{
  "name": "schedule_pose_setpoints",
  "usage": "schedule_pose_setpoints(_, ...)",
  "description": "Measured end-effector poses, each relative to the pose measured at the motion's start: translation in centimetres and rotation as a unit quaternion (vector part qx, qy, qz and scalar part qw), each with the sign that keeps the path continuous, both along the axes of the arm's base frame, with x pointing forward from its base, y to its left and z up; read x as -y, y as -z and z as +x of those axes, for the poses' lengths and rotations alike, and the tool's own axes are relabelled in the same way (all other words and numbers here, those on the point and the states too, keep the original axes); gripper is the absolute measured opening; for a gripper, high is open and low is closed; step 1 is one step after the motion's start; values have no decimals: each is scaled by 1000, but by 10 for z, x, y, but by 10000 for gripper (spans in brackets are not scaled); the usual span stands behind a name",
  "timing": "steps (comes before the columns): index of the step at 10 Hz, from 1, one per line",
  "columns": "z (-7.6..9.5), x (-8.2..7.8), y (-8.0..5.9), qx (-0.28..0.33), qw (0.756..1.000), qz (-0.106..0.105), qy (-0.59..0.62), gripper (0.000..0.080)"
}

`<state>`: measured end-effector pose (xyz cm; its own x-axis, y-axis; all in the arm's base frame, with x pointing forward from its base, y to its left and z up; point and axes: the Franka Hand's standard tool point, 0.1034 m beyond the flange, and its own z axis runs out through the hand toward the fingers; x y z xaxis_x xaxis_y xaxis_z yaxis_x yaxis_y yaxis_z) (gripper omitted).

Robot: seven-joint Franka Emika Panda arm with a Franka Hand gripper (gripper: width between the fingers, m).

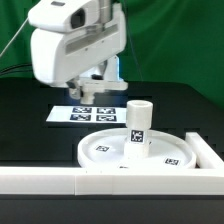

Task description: Assemble round table

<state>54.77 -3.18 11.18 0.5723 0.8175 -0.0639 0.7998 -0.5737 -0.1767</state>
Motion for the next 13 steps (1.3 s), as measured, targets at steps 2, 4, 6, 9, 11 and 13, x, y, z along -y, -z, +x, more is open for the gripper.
schedule_pose_setpoints(2,25,-28,-15,13,1000,3,-6,456)
schedule_pose_setpoints(4,22,-24,-11,11,1000,3,-3,456)
schedule_pose_setpoints(6,18,-37,-11,1,1000,1,8,456)
schedule_pose_setpoints(9,17,-76,-18,-19,998,-7,54,456)
schedule_pose_setpoints(11,18,-77,-18,-18,998,-7,52,456)
schedule_pose_setpoints(13,18,-77,-17,-19,998,-7,52,456)
